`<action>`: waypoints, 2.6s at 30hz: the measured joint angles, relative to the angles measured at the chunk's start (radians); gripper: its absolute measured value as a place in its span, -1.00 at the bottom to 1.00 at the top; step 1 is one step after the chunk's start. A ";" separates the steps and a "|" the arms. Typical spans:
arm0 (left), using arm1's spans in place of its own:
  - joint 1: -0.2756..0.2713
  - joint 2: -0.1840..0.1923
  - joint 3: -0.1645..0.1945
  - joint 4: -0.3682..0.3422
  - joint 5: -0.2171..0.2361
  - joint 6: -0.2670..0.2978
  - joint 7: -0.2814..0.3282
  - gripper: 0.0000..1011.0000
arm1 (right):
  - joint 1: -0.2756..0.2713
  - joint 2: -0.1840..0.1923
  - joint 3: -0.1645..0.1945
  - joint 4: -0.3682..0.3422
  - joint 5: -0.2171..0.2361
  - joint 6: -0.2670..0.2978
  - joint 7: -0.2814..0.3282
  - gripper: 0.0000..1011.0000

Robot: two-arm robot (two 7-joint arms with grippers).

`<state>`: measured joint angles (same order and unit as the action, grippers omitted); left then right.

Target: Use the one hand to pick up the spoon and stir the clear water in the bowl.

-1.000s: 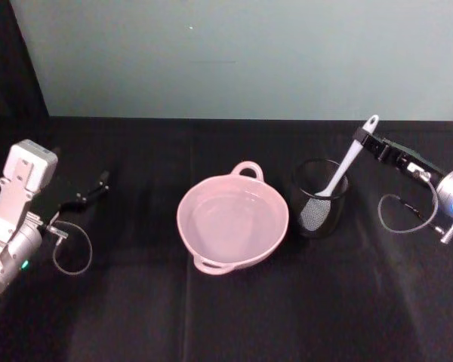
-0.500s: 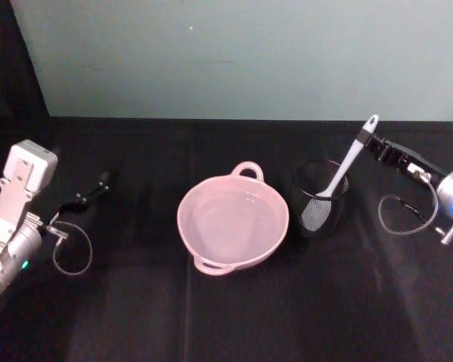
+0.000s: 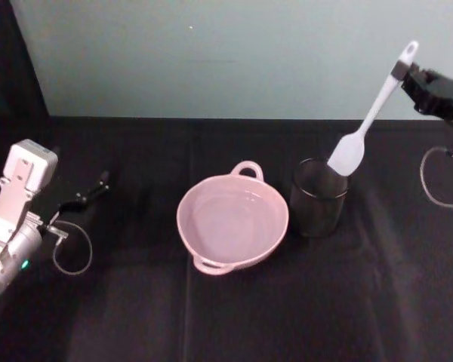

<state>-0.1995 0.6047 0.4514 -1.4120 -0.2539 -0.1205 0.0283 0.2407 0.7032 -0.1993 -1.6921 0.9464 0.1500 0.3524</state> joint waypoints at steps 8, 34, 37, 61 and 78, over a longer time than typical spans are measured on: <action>0.000 0.000 0.000 0.000 0.000 0.000 0.000 1.00 | 0.006 0.062 -0.008 -0.120 -0.036 -0.025 0.069 -0.77; 0.000 0.000 0.000 0.000 0.000 0.000 0.000 1.00 | 0.088 -0.140 -0.307 0.116 -0.415 -0.276 0.179 -0.77; 0.000 0.000 0.000 0.000 0.000 0.000 0.000 1.00 | 0.079 -0.155 -0.316 0.136 -0.427 -0.281 0.185 -0.77; 0.000 0.000 0.000 0.000 0.000 0.000 0.000 1.00 | 0.109 -0.370 -0.320 0.303 -0.549 -0.348 0.089 -0.77; 0.000 0.000 0.000 0.000 0.000 0.000 0.000 1.00 | 0.040 -0.286 -0.237 0.177 -0.549 -0.271 0.122 -0.77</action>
<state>-0.1995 0.6047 0.4514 -1.4119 -0.2539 -0.1205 0.0283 0.2805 0.4167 -0.4361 -1.5152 0.3974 -0.1206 0.4749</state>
